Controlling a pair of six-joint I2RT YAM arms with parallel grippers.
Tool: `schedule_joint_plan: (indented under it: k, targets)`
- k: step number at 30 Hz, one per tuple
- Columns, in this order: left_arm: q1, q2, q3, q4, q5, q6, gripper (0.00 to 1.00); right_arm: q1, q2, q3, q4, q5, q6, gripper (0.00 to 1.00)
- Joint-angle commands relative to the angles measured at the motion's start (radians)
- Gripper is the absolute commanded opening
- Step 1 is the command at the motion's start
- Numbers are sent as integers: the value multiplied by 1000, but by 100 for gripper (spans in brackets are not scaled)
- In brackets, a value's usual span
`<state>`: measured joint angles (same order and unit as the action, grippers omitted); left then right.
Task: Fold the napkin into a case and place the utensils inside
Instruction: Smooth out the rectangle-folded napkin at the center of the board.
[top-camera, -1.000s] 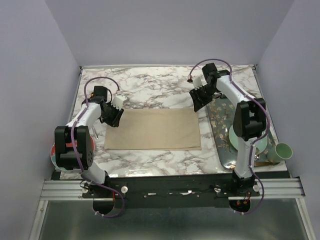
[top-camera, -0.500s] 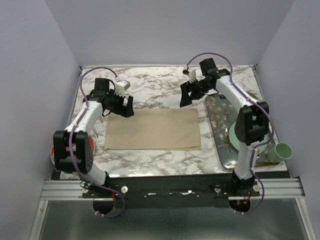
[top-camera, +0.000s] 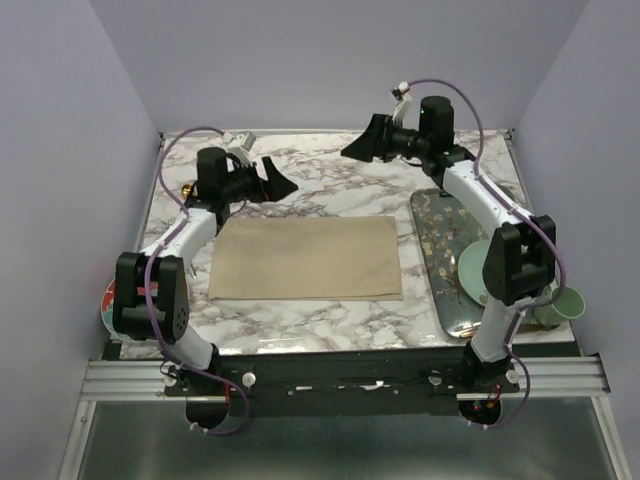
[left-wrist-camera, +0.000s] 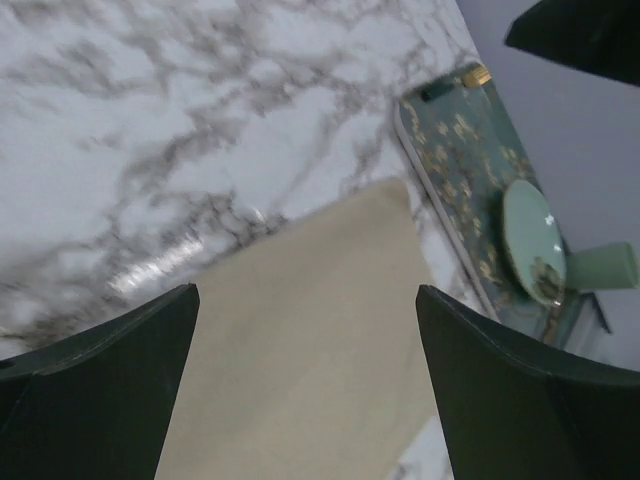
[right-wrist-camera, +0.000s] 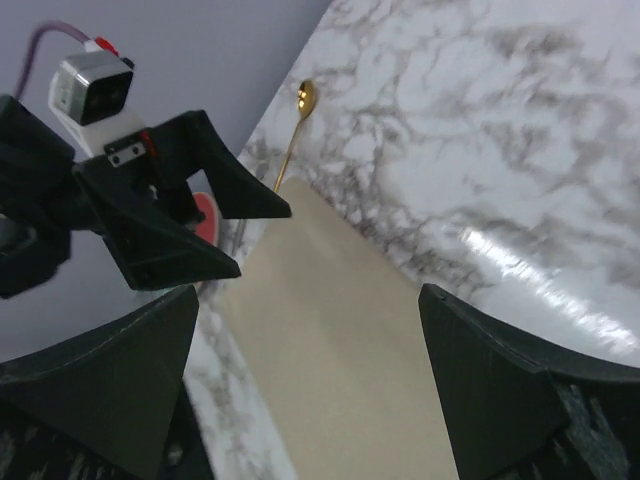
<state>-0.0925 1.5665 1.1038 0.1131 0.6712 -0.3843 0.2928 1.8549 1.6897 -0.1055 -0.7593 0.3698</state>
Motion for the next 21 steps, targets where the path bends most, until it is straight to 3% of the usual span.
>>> schedule_joint_plan:
  k: [1, 3, 6, 13, 19, 21]
  targets:
    - [-91, 90, -191, 512, 63, -562, 99, 28, 100, -235, 453, -173, 562, 100]
    - [-114, 150, -217, 617, 53, -709, 99, 46, 150, -263, 527, -183, 642, 100]
    - [-122, 245, -263, 764, 14, -810, 99, 66, 222, -300, 630, -158, 708, 100]
    - [-121, 424, -283, 985, -24, -930, 99, 98, 369, -329, 806, -163, 853, 100]
    - [-86, 512, -277, 955, -65, -935, 99, 98, 431, -337, 780, -138, 828, 100]
    - [-61, 520, -285, 929, -73, -917, 99, 97, 434, -341, 695, -121, 761, 100]
